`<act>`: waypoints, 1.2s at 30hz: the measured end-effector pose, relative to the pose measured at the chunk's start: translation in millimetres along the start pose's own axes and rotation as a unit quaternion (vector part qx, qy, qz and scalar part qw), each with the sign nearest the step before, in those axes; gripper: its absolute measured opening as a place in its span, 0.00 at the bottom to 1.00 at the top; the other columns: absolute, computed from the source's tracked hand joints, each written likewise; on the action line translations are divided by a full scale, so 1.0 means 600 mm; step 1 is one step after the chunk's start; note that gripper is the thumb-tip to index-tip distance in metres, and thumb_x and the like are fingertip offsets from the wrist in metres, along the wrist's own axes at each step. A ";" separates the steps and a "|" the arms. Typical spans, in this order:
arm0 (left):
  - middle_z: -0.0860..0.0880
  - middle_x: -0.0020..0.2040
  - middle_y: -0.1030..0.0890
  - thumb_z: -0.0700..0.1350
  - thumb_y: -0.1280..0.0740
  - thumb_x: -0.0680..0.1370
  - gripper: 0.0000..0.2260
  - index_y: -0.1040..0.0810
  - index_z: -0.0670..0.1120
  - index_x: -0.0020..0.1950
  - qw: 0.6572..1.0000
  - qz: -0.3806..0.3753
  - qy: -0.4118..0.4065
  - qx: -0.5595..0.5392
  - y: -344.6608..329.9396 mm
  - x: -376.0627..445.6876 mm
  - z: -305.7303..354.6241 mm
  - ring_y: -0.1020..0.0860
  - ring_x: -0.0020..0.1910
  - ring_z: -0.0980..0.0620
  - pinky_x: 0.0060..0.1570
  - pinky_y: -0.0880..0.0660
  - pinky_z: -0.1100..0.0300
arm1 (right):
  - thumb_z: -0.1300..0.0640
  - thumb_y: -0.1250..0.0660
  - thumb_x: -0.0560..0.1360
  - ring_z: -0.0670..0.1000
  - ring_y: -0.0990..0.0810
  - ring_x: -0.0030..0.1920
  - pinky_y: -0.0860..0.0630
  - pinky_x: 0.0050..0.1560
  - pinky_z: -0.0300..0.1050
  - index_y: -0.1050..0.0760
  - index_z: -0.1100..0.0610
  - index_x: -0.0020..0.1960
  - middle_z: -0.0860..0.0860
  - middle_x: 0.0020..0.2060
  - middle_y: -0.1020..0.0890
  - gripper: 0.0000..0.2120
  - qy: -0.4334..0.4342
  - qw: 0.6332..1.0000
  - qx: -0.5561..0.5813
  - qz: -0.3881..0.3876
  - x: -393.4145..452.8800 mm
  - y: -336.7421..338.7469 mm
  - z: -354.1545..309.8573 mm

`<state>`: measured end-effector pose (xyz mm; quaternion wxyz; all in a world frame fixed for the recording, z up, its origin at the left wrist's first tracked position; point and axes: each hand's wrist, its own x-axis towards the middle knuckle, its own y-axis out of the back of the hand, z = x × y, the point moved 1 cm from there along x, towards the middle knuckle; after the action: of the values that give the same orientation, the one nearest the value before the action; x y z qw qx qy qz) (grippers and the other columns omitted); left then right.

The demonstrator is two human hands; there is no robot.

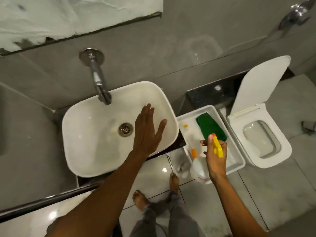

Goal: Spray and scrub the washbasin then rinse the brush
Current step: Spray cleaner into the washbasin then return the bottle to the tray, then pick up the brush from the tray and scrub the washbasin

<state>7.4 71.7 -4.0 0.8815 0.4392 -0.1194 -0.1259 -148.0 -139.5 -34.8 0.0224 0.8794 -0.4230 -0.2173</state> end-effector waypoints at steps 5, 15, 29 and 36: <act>0.46 0.86 0.40 0.65 0.41 0.85 0.35 0.41 0.46 0.85 0.992 -0.069 -0.106 0.029 -0.084 0.017 0.058 0.42 0.86 0.46 0.83 0.39 0.44 | 0.35 0.33 0.80 0.47 0.14 0.52 0.20 0.55 0.42 0.30 0.61 0.60 0.53 0.51 0.13 0.29 -0.014 0.998 0.001 0.064 0.091 0.041 0.060; 0.46 0.88 0.45 0.69 0.34 0.79 0.45 0.46 0.46 0.86 0.983 -0.112 -0.115 0.089 -0.146 0.030 0.066 0.51 0.88 0.46 0.85 0.45 0.39 | 0.32 0.27 0.74 0.33 0.19 0.41 0.24 0.42 0.24 0.28 0.40 0.48 0.39 0.42 0.20 0.15 -0.035 0.990 0.024 0.135 0.238 0.074 0.161; 0.47 0.88 0.46 0.64 0.43 0.85 0.35 0.46 0.47 0.86 0.979 -0.120 -0.092 0.139 -0.142 0.029 0.081 0.56 0.88 0.50 0.85 0.47 0.39 | 0.37 0.22 0.71 0.38 0.14 0.53 0.20 0.55 0.31 0.26 0.50 0.57 0.35 0.48 0.14 0.25 0.002 0.978 0.098 0.186 0.253 0.082 0.231; 0.46 0.88 0.46 0.62 0.44 0.86 0.33 0.44 0.45 0.86 0.977 -0.134 -0.076 0.148 -0.135 0.030 0.094 0.55 0.88 0.47 0.85 0.48 0.38 | 0.42 0.19 0.71 0.41 0.15 0.53 0.15 0.60 0.45 0.24 0.43 0.60 0.36 0.51 0.16 0.22 -0.022 0.974 0.032 0.223 0.211 0.097 0.279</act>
<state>-3.5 -23.3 -34.3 0.7703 0.5658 -0.1432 -0.2568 -188.3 -247.9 -219.3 0.0333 0.7585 -0.6152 -0.2123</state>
